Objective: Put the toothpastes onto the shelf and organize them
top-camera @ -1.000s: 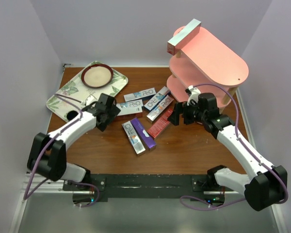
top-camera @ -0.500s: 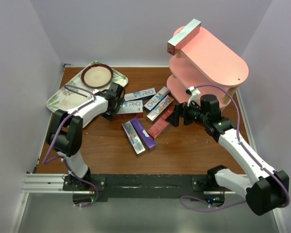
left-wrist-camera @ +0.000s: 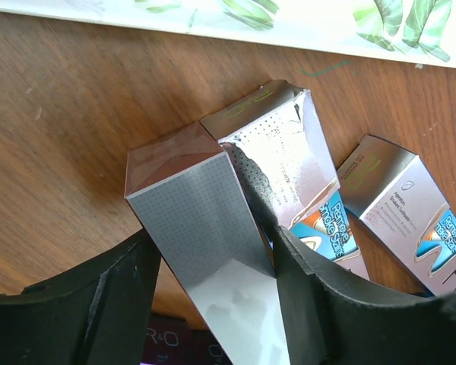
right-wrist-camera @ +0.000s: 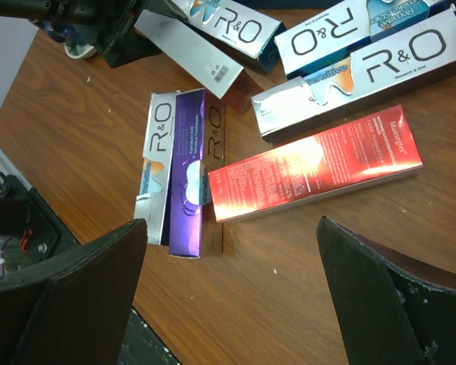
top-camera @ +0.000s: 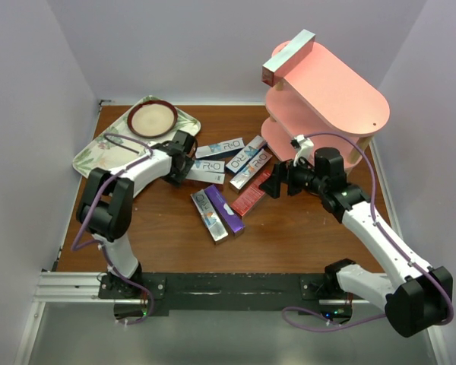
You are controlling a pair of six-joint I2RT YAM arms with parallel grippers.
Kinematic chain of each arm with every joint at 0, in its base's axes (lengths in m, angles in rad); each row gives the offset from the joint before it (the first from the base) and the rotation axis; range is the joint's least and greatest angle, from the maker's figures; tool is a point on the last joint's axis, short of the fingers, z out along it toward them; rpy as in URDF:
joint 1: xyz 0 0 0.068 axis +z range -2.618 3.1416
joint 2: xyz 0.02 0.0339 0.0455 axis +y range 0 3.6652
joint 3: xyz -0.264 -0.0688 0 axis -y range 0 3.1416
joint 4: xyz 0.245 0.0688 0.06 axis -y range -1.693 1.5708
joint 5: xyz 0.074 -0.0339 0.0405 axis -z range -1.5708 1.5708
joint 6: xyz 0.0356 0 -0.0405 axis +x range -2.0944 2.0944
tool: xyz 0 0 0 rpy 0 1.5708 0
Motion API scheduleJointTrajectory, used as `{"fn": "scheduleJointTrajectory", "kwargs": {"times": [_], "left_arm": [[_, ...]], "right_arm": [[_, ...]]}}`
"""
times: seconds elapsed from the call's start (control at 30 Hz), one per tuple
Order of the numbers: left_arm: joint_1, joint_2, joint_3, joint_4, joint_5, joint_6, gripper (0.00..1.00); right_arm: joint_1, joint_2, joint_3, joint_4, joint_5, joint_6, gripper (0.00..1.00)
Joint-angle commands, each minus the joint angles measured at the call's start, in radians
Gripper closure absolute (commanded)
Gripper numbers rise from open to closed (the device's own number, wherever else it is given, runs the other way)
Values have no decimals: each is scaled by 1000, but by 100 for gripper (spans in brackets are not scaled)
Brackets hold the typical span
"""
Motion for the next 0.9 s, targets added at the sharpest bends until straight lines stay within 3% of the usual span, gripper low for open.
{"fn": "scheduleJointTrajectory", "kwargs": {"times": [0.0, 0.17, 0.27, 0.4, 0.5, 0.87], "left_arm": [[-3, 52, 17, 1, -5, 38, 36], [-3, 115, 66, -16, 4, 75, 35], [-3, 130, 91, -40, 7, 93, 39], [-3, 101, 103, -56, -11, 123, 60], [-3, 60, 112, -68, -31, 146, 70], [-2, -12, 181, -111, -85, 233, 73]], "right_arm": [[5, 3, -4, 31, -34, 2, 1], [5, 3, -7, 35, -38, 0, 2], [7, 6, -8, 43, -47, -1, 2], [16, 11, -14, 55, -50, -6, 1], [28, 20, -10, 60, -52, -16, 2], [158, 33, 4, 55, 38, -105, 2]]}}
